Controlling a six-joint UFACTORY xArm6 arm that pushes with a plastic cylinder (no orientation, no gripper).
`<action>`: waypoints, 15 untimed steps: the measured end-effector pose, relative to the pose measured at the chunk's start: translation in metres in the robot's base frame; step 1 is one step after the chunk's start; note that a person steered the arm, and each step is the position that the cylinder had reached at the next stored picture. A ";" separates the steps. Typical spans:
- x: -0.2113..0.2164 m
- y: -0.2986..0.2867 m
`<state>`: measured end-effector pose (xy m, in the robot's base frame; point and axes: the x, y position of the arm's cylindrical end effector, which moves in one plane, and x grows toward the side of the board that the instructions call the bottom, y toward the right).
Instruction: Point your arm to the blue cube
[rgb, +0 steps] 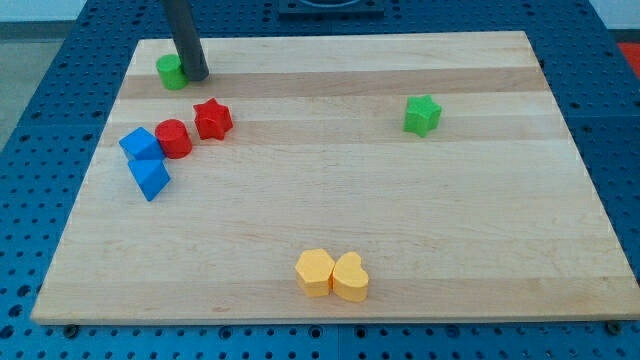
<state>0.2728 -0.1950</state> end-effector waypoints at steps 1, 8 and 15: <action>0.019 0.052; 0.320 0.057; 0.150 -0.075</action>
<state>0.4226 -0.2696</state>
